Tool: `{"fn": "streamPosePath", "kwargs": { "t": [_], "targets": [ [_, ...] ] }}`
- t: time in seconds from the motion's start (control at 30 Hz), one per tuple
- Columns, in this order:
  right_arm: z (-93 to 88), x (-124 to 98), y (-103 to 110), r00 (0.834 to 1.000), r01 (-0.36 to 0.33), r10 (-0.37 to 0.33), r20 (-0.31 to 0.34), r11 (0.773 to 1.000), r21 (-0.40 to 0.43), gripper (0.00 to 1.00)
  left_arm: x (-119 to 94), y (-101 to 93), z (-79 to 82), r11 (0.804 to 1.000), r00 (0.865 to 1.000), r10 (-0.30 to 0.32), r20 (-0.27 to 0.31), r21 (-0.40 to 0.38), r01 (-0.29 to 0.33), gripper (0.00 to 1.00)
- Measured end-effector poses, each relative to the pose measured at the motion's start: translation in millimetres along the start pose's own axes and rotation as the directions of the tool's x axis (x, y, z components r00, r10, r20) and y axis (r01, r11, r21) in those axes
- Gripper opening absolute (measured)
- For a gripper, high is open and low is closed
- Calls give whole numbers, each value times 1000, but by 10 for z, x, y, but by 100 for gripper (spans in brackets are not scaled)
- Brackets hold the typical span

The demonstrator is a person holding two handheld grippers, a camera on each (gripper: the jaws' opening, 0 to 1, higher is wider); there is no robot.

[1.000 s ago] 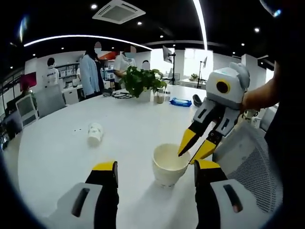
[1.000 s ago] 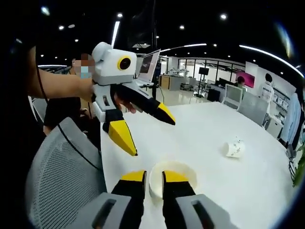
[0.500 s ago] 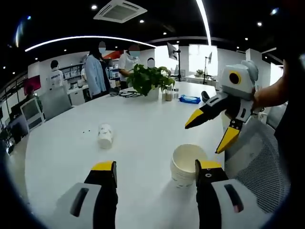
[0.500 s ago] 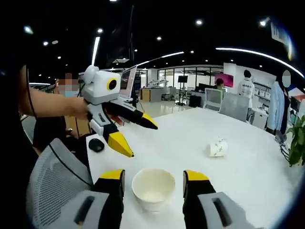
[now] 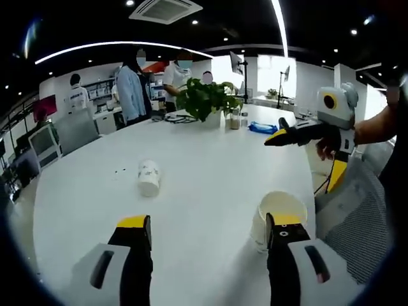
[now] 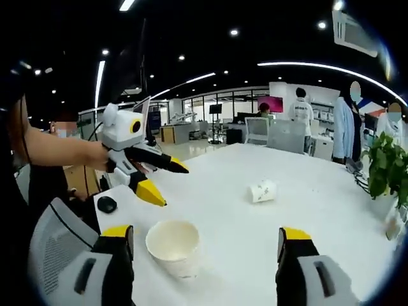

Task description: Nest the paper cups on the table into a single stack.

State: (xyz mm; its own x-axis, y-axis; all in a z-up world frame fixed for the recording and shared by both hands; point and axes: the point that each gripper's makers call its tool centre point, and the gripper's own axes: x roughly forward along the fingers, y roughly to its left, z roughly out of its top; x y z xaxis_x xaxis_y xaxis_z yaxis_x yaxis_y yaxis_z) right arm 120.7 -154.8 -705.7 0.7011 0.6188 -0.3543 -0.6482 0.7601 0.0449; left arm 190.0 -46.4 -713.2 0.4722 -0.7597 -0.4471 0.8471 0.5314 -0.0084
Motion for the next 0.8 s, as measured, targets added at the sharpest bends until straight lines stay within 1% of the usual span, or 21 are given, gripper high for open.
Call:
{"fn": "streamPosePath", "kwargs": {
  "t": [0.07,0.13,0.23,0.3,0.37,0.43,0.5,0.6,0.7,0.77,0.8],
  "targets": [
    [-10,-18,-65,1000,28,-28,12,1000,9,100,37,103,33,1000,1000,19,11,-5,-19,76],
    [-13,-23,-88,999,39,-39,12,999,13,100,70,193,55,999,999,33,18,-16,-32,79],
    [-31,-30,-117,999,46,-46,14,999,25,100,118,314,88,999,999,45,27,-19,-44,79],
    [-42,-31,-129,999,51,-52,15,998,26,100,147,449,74,999,998,50,26,-14,-50,81],
    [-51,-28,-135,999,51,-52,15,998,29,100,178,496,63,999,999,48,18,-13,-48,82],
    [-72,-21,-143,999,52,-52,10,998,30,100,215,498,79,999,999,45,14,-12,-45,83],
    [-79,-18,-150,998,55,-55,9,998,27,100,253,569,52,999,999,44,9,-11,-44,83],
    [-76,-22,-157,998,61,-61,21,998,35,100,325,622,71,999,999,47,4,-5,-47,85],
    [-92,-35,-172,997,66,-67,29,997,44,100,396,707,87,999,999,52,7,1,-52,84],
    [-107,-49,-178,997,70,-72,33,996,51,100,445,803,97,998,998,58,15,1,-58,85],
    [-113,-54,-180,997,72,-74,35,996,54,100,467,808,104,998,998,60,15,-2,-60,85]
  ]
}}
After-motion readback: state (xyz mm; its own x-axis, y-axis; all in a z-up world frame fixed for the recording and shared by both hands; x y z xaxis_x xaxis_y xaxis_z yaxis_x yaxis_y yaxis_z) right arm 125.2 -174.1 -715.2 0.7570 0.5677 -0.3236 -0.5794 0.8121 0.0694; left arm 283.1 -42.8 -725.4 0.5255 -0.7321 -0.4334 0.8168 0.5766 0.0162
